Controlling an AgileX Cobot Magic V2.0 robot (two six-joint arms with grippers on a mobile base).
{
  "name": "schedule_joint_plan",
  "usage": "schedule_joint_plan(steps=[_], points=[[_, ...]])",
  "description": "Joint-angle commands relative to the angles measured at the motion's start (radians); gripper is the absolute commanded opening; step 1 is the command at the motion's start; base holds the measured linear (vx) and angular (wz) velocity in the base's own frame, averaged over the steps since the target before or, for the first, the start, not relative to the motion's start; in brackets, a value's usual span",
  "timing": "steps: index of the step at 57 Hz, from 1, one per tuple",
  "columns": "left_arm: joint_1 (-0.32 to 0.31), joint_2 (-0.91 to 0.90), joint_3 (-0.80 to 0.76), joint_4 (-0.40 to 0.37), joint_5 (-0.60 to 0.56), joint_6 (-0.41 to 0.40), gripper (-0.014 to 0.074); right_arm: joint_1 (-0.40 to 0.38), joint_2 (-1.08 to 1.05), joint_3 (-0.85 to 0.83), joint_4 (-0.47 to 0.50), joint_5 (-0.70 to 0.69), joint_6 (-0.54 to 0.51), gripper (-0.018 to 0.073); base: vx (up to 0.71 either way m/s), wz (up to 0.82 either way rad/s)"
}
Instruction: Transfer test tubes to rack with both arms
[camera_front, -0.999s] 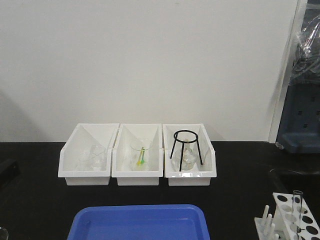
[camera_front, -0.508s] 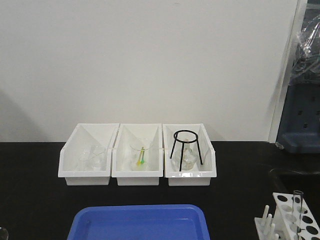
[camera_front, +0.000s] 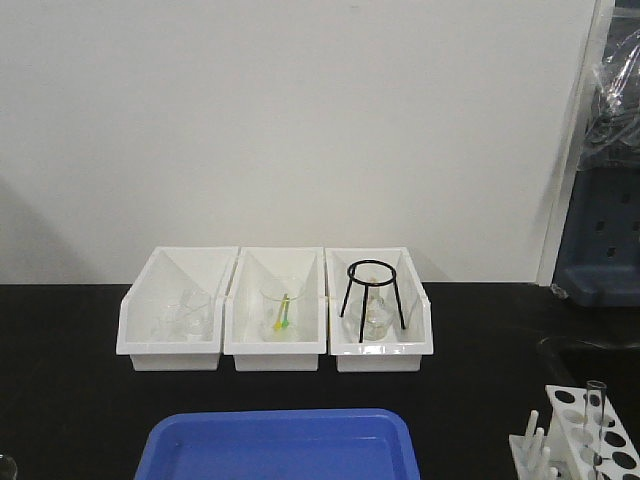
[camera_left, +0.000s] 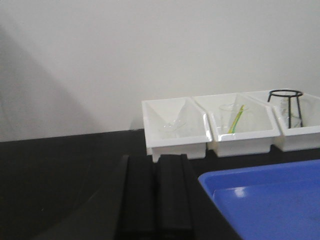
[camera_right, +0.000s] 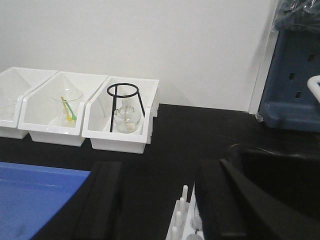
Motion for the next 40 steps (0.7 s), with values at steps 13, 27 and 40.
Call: schedule_joint_plan(steps=[13,27,40], points=[[0.046,-0.021,-0.003,-0.007,0.121,-0.008,-0.0001,-0.006,-0.001,-0.034,-0.004,-0.077,-0.010,0.0404,0.00,0.00],[0.046,-0.021,-0.003,-0.007,0.169,-0.008,-0.0001,-0.006,-0.001,-0.034,-0.004,-0.077,-0.010,0.0404,0.00,0.00],[0.046,-0.021,-0.003,-0.007,0.169,-0.008,-0.0001,-0.006,-0.001,-0.034,-0.004,-0.077,-0.010,0.0404,0.00,0.00]])
